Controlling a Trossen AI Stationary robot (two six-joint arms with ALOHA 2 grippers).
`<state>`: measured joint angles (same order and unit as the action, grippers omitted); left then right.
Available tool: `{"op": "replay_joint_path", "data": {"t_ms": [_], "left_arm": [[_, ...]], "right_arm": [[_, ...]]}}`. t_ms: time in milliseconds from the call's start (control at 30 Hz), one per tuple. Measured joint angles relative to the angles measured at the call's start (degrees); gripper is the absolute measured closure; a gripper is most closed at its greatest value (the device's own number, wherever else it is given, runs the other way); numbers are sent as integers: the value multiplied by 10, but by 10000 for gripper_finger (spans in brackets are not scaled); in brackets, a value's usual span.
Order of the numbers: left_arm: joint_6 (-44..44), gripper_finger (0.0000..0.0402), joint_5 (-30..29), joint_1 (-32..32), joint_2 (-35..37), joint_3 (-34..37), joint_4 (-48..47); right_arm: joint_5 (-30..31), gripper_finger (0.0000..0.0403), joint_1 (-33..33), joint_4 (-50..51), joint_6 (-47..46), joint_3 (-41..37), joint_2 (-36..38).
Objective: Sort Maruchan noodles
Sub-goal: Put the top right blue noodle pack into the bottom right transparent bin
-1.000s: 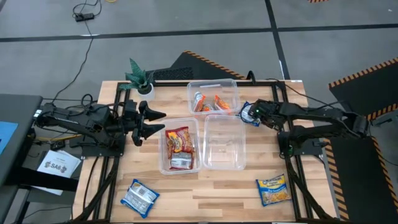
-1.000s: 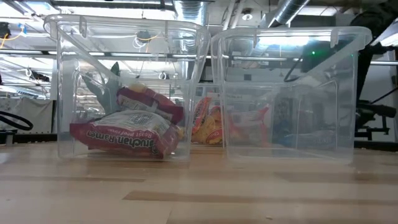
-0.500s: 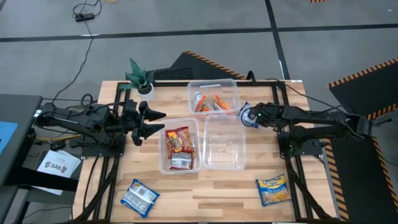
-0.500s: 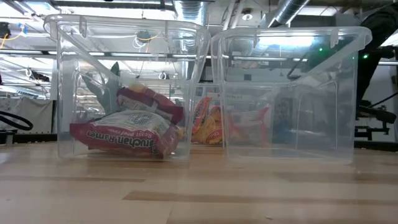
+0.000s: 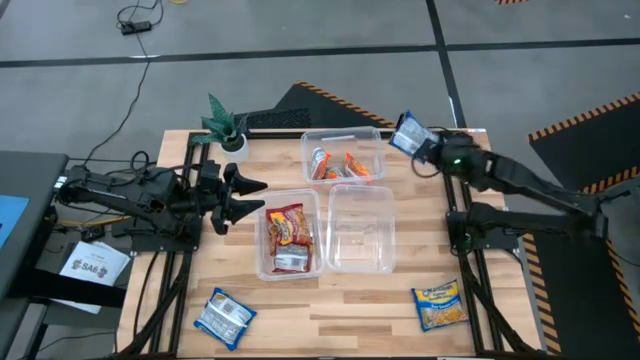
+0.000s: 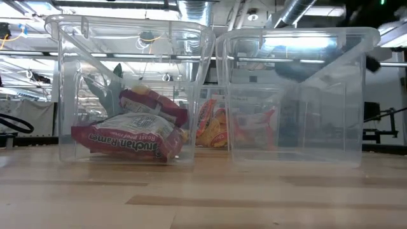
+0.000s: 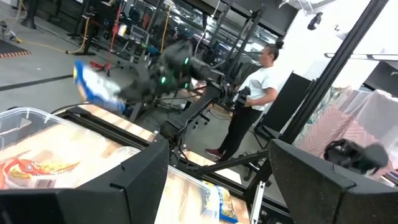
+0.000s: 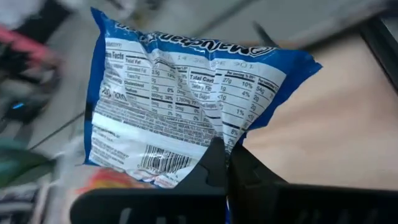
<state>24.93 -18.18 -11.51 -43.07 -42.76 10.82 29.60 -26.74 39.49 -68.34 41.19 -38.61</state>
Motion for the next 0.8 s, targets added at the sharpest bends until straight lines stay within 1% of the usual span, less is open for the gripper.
{"op": "replay_joint_path", "data": {"t_ms": [67,133,233,267,400,633,700,800], "left_arm": [[0,139,13,0,0,0,0],[0,139,19,0,0,0,0],[2,139,19,0,0,0,0],[2,139,19,0,0,0,0],[2,139,19,0,0,0,0],[2,139,19,0,0,0,0],[2,139,18,0,0,0,0],[2,139,18,0,0,0,-4]], "right_arm": [[-9,398,6,-2,60,38,4],[-29,398,22,-25,112,71,3],[-57,398,67,-65,166,107,-5],[-58,398,87,-75,175,118,-10],[-57,398,175,-92,206,149,-43],[-57,398,322,-78,234,198,-138],[-57,398,358,-50,232,225,-164],[-57,398,401,27,206,276,-206]]}}
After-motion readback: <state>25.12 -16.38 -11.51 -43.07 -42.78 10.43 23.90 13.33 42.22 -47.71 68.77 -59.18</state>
